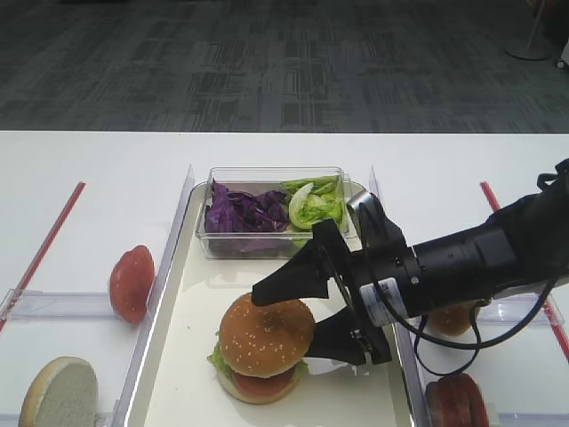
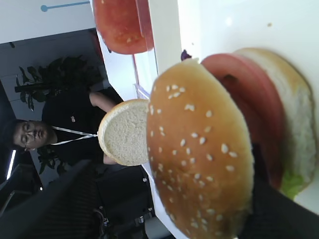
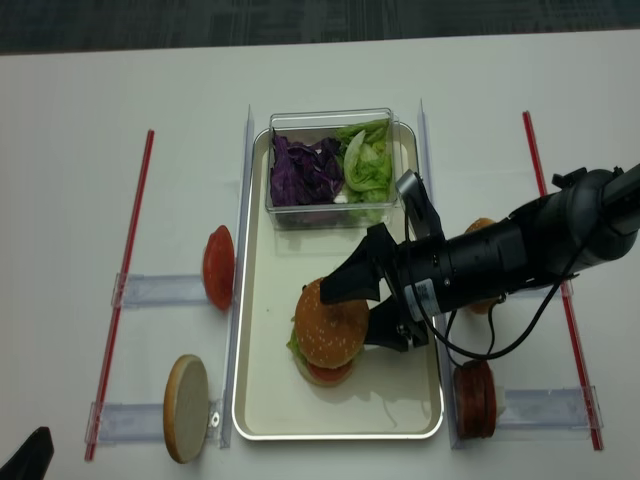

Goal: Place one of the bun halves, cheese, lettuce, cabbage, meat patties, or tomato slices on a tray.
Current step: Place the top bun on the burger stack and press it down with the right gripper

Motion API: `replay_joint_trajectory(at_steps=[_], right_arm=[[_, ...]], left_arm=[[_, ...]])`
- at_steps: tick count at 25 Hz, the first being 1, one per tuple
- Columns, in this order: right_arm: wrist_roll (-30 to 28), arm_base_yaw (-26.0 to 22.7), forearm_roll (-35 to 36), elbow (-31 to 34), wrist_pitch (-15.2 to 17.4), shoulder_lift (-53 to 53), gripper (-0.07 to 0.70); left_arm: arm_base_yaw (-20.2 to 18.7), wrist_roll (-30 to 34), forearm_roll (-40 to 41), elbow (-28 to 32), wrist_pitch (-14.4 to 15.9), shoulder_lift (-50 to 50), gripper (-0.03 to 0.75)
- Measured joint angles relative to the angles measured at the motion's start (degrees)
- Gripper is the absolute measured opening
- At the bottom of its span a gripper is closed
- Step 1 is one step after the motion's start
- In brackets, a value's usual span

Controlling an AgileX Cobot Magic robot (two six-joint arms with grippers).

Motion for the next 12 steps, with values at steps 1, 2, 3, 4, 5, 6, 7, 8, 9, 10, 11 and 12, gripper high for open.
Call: replay_joint_trajectory(at_steps=[1,2,3,4,5,6,7,8,9,10,11,12], right_arm=[[0.03,0.0,-0.26,0.0,0.0,0.0,0.559],[0.12,0.0,-0.51,0.0,0.0,0.0,0.559],[0.28,0.0,-0.67,0.0,0.0,0.0,0.558],[0.63,0.0,-0.91,0.0,0.0,0.0,0.558],[0.92,0.0,-1.26,0.0,0.0,0.0,0.558],[1.17,0.0,-1.59,0.0,0.0,0.0,0.558],[1.21,0.0,-1.85,0.0,0.0,0.0,0.558],[1.31,0.0,-2.28,0.0,0.0,0.0,0.558],[1.35,0.0,-2.7,0.0,0.0,0.0,0.557],[1.35,0.0,-2.86,0.0,0.0,0.0,0.557],[1.35,0.0,-3.09,0.0,0.0,0.0,0.557],[1.44,0.0,-3.21,0.0,-0.11,-0.11,0.557]], left_arm=[[0.0,0.0,0.0,0.0,0.0,0.0,0.435],[0.0,0.0,0.0,0.0,0.0,0.0,0.435],[0.0,0.0,0.0,0.0,0.0,0.0,0.434],[0.0,0.0,0.0,0.0,0.0,0.0,0.434],[0.0,0.0,0.0,0.0,0.0,0.0,0.434],[0.0,0.0,0.0,0.0,0.0,0.0,0.434],[0.0,0.0,0.0,0.0,0.0,0.0,0.434],[0.0,0.0,0.0,0.0,0.0,0.0,0.434],[0.0,0.0,0.0,0.0,0.0,0.0,0.434],[0.0,0.0,0.0,0.0,0.0,0.0,0.434],[0.0,0.0,0.0,0.0,0.0,0.0,0.434],[0.0,0.0,0.0,0.0,0.0,0.0,0.434]])
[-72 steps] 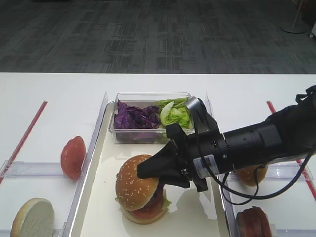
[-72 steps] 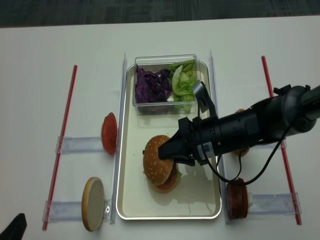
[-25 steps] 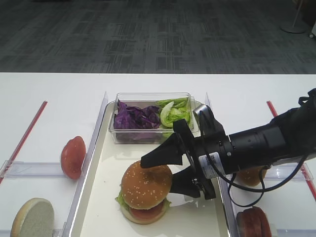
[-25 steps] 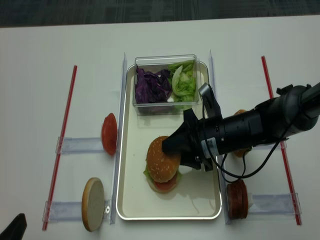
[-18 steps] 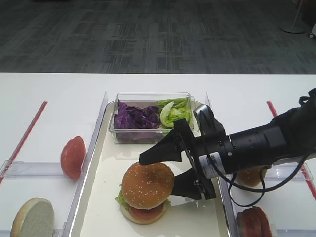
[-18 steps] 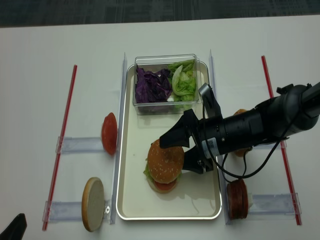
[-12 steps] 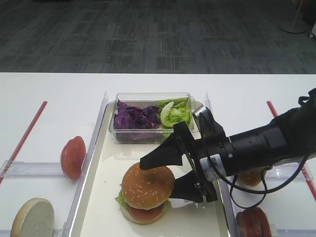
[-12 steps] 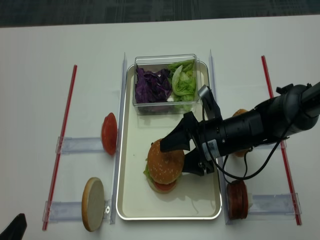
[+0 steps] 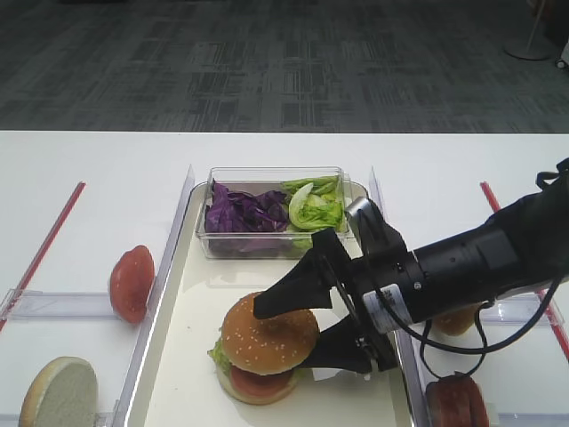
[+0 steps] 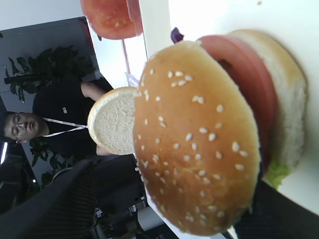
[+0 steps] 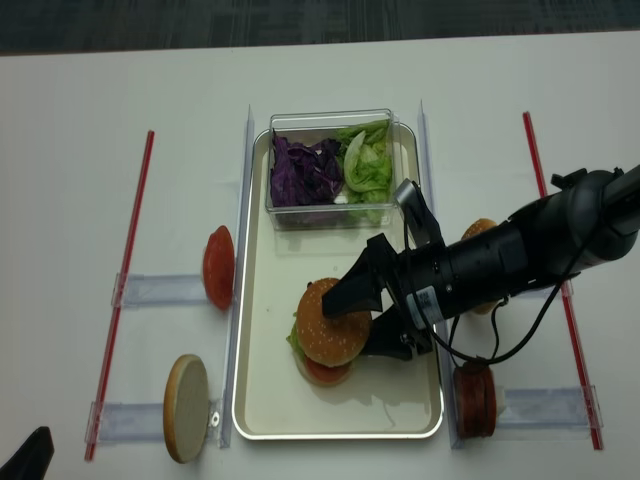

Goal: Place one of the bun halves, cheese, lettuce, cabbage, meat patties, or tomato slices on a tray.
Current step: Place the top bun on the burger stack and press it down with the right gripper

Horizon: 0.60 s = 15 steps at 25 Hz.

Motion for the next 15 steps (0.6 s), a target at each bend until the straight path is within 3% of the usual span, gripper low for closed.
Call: replay_joint_trajectory(at_steps=[9,15], right_arm=[[3.46,0.0,-6.16,0.0,-5.22,-3.59,0.557],[4.5,0.0,-7.71,-0.42,-5.31,-3.59,0.557]], left_arm=[[0.0,0.0,0.0,0.0,0.0,0.0,0.433],[0.0,0.0,0.0,0.0,0.0,0.0,0.433]])
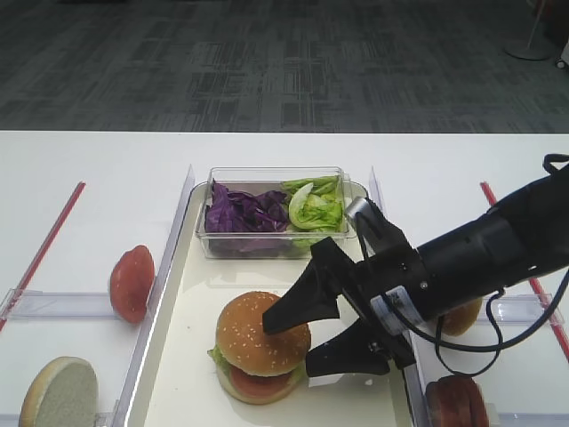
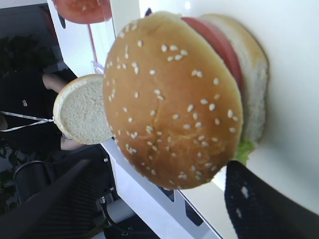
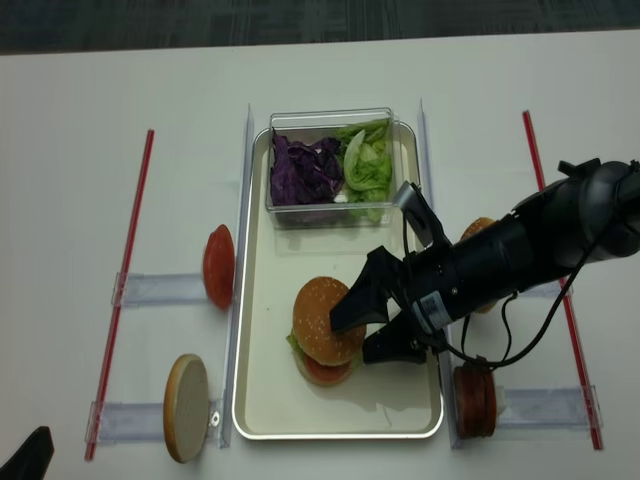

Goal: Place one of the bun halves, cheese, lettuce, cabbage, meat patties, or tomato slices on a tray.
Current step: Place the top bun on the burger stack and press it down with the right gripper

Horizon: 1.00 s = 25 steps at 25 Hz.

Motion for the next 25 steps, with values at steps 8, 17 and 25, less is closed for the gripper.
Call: replay_joint_trajectory(at_steps=[8,17,25], right_arm=[[4.54,0.0,-5.18,-2.94,0.0,0.0,0.557],[8.34,0.0,-10.78,-3.37,0.0,-3.95,0.557],[9.23,0.0,-13.04,-3.46,0.7,-8.12,0.519]], left_arm=[[0.0,0.0,0.0,0.0,0.0,0.0,0.433],[0.0,0.0,0.0,0.0,0.0,0.0,0.433],[0.0,0.0,0.0,0.0,0.0,0.0,0.433]])
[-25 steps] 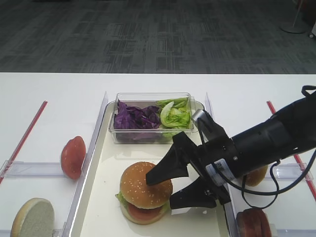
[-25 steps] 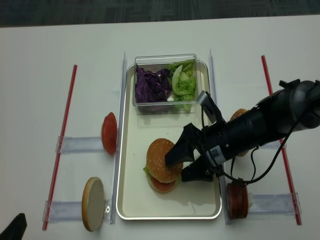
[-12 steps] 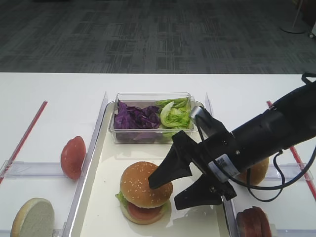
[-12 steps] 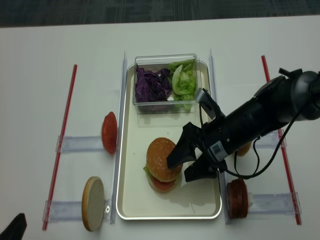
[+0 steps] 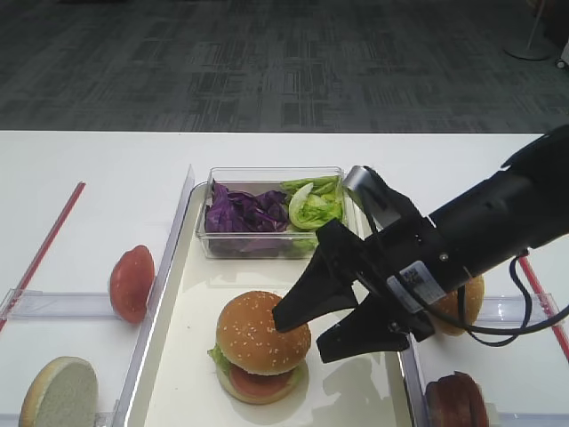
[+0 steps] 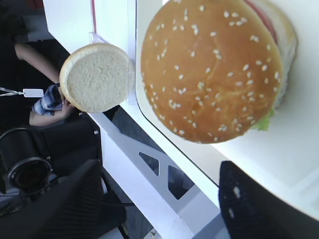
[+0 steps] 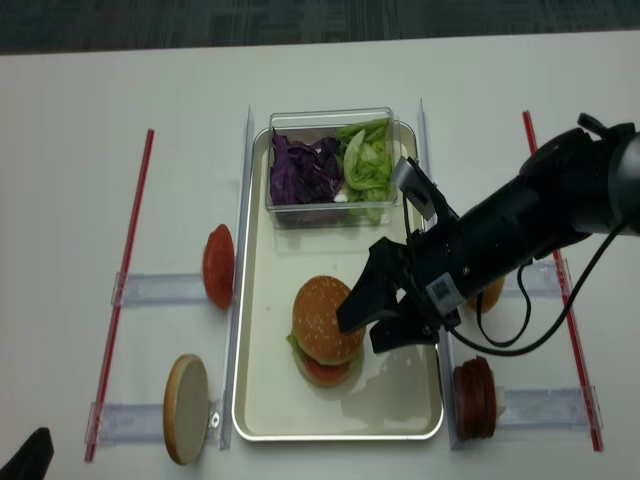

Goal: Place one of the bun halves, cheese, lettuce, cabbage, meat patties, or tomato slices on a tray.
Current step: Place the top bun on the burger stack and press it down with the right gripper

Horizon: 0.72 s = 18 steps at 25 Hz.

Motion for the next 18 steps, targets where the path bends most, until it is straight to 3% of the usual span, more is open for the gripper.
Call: replay_joint_trajectory(at_steps=[9,18], right_arm=[[2.41,0.0,-3.44,-0.33,2.46,-4.35,0.508],[7.67,0.0,-9.79,-4.91,5.22,-7.5,0.508]], left_arm=[[0.0,0.0,0.0,0.0,0.0,0.0,0.433],[0.0,0.0,0.0,0.0,0.0,0.0,0.433]])
